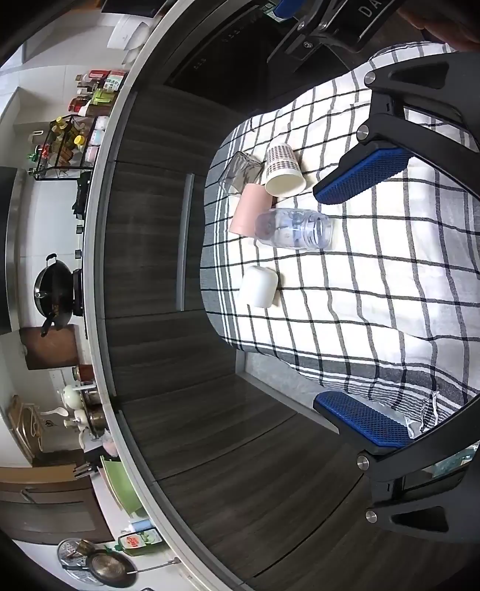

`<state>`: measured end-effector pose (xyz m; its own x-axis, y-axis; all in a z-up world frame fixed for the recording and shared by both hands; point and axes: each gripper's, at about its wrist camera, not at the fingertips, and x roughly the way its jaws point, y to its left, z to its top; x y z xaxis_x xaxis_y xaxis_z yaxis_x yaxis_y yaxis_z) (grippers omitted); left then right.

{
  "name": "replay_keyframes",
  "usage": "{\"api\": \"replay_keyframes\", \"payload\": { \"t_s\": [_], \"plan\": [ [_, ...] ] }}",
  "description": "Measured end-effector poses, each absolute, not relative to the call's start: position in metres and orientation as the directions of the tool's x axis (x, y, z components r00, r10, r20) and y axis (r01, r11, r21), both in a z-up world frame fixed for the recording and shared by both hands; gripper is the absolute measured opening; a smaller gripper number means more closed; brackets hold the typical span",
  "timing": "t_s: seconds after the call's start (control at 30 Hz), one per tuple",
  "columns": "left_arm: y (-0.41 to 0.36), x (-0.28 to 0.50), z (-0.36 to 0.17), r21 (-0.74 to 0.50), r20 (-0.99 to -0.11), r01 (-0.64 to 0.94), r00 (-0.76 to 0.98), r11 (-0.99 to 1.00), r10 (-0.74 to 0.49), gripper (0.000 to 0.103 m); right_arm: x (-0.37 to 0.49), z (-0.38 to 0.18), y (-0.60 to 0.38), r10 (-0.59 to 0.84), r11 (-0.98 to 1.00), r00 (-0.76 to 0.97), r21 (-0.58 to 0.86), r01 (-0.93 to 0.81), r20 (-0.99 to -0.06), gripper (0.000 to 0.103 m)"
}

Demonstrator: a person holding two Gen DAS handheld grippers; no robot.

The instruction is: Flip cup upside down

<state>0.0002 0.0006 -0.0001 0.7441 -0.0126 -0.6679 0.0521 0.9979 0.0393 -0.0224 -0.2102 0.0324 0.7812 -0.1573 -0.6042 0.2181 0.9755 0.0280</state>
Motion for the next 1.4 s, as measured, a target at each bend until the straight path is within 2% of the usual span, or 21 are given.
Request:
{"api": "replay_keyframes", "payload": {
  "t_s": [1.4],
  "plan": [
    [0.0011, -0.0002, -0.0024, 0.04, -0.679, 0.057, 0.734, 0.998, -0.014, 0.103, -0.022, 0.0344, -0.2132, -0.153, 0.975, 0.779, 0.036, 0.219, -0.608, 0.102]
  ]
}}
